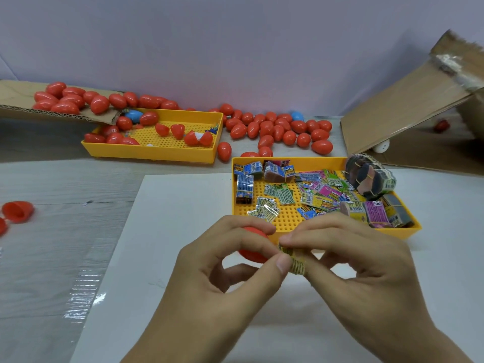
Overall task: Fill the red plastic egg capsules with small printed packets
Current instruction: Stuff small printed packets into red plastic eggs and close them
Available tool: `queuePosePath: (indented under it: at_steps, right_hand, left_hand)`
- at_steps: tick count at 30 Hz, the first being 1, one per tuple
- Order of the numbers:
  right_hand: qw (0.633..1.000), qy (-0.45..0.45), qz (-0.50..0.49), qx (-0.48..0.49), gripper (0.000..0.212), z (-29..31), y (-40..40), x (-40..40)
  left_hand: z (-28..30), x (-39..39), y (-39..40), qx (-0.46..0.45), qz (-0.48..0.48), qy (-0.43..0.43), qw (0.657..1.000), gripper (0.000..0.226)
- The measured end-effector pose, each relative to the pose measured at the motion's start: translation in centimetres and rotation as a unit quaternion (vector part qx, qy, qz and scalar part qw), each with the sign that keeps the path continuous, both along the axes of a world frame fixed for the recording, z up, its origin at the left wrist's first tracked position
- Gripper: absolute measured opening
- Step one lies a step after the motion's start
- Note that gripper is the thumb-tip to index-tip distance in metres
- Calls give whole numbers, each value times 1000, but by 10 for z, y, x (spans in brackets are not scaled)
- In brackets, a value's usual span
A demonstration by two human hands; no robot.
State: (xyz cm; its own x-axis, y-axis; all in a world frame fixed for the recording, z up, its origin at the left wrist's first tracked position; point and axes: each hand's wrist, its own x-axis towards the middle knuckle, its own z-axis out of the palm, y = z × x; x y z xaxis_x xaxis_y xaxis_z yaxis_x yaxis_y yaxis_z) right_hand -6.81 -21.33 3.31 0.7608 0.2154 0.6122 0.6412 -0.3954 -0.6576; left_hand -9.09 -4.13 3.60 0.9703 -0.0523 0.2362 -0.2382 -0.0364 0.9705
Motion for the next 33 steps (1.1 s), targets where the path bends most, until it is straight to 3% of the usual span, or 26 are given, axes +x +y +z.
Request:
queuePosePath:
  at_steps: [5, 15, 21, 23, 28, 33]
  right_hand:
    - [1000, 12, 0, 9, 29, 1, -2, 1]
    - [977, 112, 53, 171, 31, 1, 0, -1]
    - [991, 40, 48, 118, 21, 3, -2, 1]
    - [993, 24, 37, 107, 27, 3, -4, 2]
    - [995, 16, 31, 94, 23, 2, -6, 3]
    - [996, 14, 36, 82, 19, 3, -5, 2]
  left_hand:
    - [2, -1, -1, -13, -23, -4, 1000, 14]
    - [2, -2, 2, -6, -32, -13, 999, 11]
    - [5, 0, 6, -52, -29, -10, 998, 20]
    - [5, 1, 5, -53, -23, -23, 998, 21]
    - [3, 2, 5, -61, -1, -13, 998, 51]
    - [1, 3, 8, -20, -3, -18, 1000, 33]
